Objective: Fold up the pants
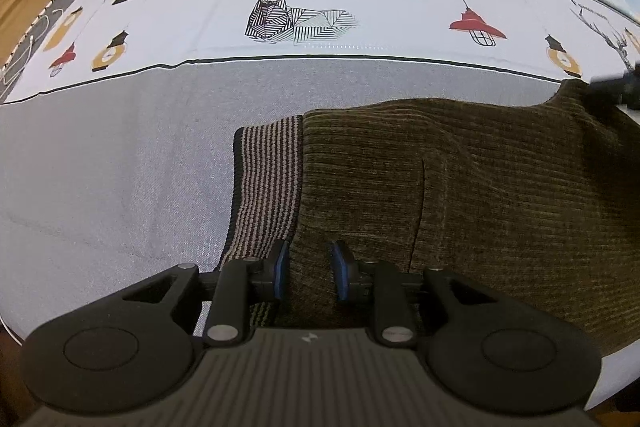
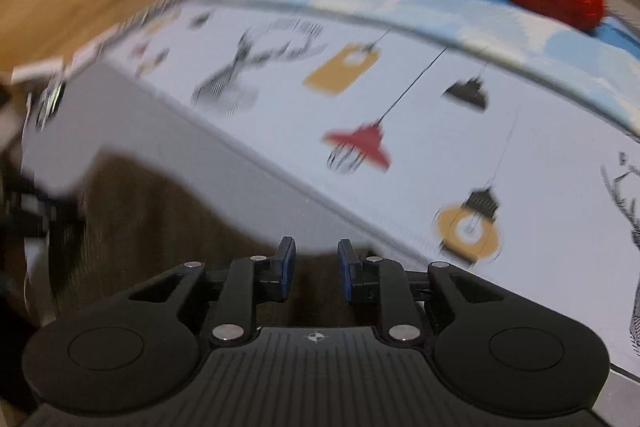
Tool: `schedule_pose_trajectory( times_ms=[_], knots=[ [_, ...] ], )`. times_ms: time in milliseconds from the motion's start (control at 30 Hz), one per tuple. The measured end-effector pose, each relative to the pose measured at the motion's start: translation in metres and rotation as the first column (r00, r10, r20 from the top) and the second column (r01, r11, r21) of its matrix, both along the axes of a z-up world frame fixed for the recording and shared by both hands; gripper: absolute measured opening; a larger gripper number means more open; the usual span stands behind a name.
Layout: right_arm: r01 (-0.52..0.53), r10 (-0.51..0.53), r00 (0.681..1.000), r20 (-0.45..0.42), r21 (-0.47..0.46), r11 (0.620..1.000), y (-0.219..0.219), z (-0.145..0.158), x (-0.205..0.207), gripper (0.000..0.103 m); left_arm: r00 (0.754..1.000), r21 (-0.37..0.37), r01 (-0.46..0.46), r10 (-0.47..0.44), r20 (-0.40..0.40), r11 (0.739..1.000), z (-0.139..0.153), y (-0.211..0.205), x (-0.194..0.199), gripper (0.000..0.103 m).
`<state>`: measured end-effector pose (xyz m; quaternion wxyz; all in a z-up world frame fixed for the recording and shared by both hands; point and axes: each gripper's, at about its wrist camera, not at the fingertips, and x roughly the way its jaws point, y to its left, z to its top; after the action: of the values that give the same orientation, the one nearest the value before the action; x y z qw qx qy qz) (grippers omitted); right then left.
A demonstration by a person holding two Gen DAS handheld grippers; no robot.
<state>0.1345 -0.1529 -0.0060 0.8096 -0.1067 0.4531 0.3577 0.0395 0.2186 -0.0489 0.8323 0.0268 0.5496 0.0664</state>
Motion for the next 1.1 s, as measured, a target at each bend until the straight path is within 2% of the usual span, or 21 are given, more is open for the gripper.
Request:
schedule_pose_trajectory(
  times_ms=[100, 167, 333, 633, 767, 900, 1000, 1100],
  knots=[
    [-0.033, 0.036, 0.999, 0.018, -0.129, 0.991, 0.009, -0.019, -0.004, 0.022, 1.0, -0.002, 0.001, -0.001, 0.002, 1.0, 0.0, 0.0, 0.0, 0.027],
    [-0.028, 0.036, 0.998, 0.042, -0.179, 0.983, 0.011, -0.029, -0.007, 0.021, 1.0, -0.001, 0.003, -0.003, 0.003, 1.0, 0.0, 0.0, -0.001, 0.027],
    [0.001, 0.011, 0.998, 0.063, -0.186, 0.983, 0.017, -0.036, -0.003, 0.022, 1.0, 0.002, 0.007, -0.007, 0.003, 1.0, 0.0, 0.0, -0.001, 0.027],
    [0.041, -0.04, 0.999, 0.012, -0.133, 0.99, 0.006, -0.034, 0.003, 0.023, 1.0, -0.008, 0.006, -0.006, 0.003, 1.0, 0.0, 0.002, -0.001, 0.027],
    [0.08, -0.074, 0.996, 0.05, -0.125, 0.989, -0.007, -0.014, -0.002, 0.027, 1.0, -0.01, 0.001, -0.001, 0.005, 1.0, 0.002, 0.002, 0.0, 0.032],
    [0.188, -0.179, 0.977, 0.118, -0.07, 0.98, -0.045, 0.021, -0.007, 0.03, 1.0, -0.018, -0.012, 0.012, 0.029, 1.0, 0.009, -0.003, -0.001, 0.038],
    [0.297, -0.287, 0.939, 0.19, -0.026, 0.955, -0.084, 0.054, -0.014, 0.03, 0.998, -0.007, -0.015, 0.016, 0.061, 1.0, 0.016, -0.008, -0.002, 0.044],
    [0.414, -0.421, 0.876, 0.236, 0.081, 0.907, -0.13, 0.09, -0.033, 0.03, 0.996, 0.01, -0.03, 0.029, 0.089, 0.999, 0.022, -0.014, 0.0, 0.047]
  ],
)
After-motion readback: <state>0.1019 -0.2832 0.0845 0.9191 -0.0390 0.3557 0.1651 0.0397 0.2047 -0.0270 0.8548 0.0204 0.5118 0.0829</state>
